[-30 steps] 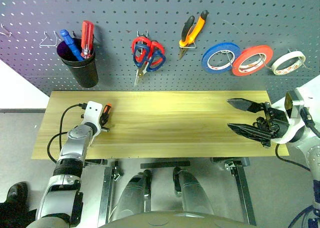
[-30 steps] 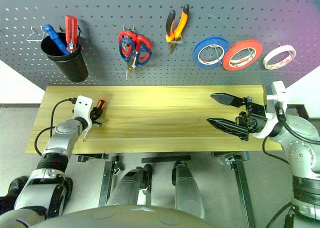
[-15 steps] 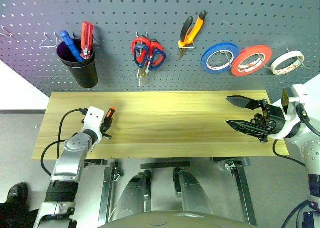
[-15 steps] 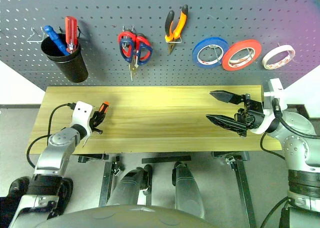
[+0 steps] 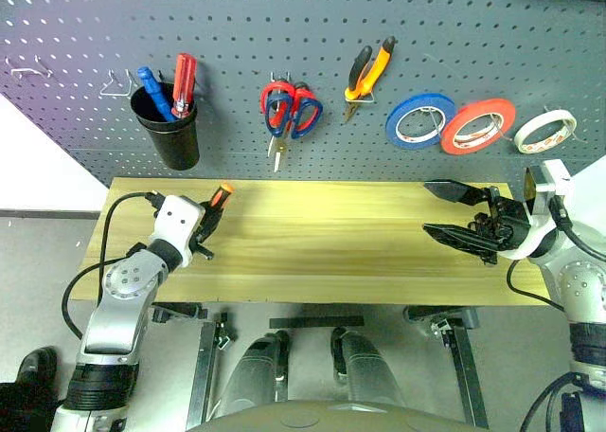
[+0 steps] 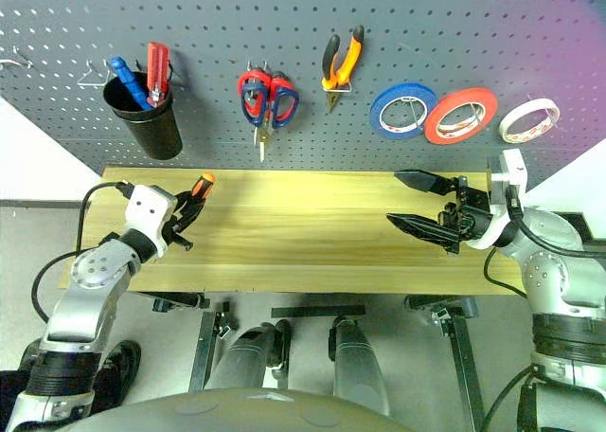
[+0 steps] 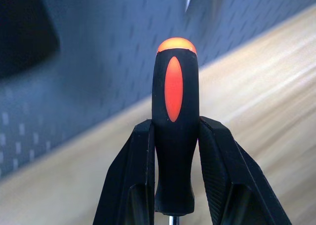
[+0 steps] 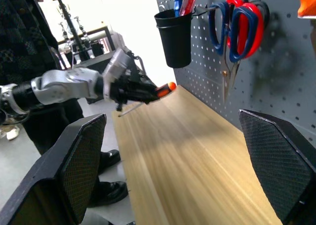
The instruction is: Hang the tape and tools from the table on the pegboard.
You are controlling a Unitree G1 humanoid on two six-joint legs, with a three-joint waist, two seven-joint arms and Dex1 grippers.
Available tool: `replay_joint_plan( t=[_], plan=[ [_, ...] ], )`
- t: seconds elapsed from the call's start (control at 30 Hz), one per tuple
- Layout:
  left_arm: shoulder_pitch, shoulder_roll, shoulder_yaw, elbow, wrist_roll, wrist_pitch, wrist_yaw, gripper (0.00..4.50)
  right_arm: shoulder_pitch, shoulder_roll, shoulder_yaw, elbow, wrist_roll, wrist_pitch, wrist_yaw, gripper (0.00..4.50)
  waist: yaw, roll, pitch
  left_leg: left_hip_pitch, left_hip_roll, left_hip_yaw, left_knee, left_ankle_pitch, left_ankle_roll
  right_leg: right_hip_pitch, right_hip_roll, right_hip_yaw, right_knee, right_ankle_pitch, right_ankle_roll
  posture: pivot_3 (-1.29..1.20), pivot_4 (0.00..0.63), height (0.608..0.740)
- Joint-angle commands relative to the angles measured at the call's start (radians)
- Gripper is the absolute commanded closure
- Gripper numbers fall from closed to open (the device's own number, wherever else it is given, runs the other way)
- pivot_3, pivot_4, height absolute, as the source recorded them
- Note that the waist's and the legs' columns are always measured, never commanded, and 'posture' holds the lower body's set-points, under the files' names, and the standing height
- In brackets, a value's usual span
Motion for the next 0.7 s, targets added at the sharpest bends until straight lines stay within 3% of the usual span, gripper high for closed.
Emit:
replay_joint_plan(
  t=[0.03, 0.43, 0.7],
  plan=[
    [-0.034, 0.009, 0.048, -0.063, -0.038, -0.045, -0.006, 3.59, -0.026, 0.003, -0.012, 0.016, -0.004, -0.033, 0.015, 0.00, 0.001, 0.001, -0.013, 0.000, 0.000, 0.000, 0.000, 0.000, -0.001, 0.000, 0.000, 0.000, 0.000, 0.000, 0.000, -0.04, 0.139, 0.740],
    [-0.340, 0.035, 0.084, 0.003, -0.061, -0.037, 0.023, 3.59, -0.051, 0.014, -0.002, 0.052, -0.029, -0.061, 0.026, 0.00, 0.002, 0.003, -0.070, 0.004, 0.000, 0.000, 0.002, 0.002, 0.001, 0.005, 0.002, 0.000, 0.000, 0.001, 0.001, -0.04, 0.089, 0.740],
    [-0.534, 0.040, 0.080, 0.129, -0.062, -0.055, 0.024, 3.59, -0.071, 0.013, 0.000, 0.073, -0.043, -0.075, 0.030, 0.00, 0.000, 0.003, -0.078, 0.027, 0.000, 0.000, 0.001, 0.000, -0.001, 0.028, 0.003, 0.000, -0.001, 0.001, 0.001, -0.05, 0.071, 0.740]
  ],
)
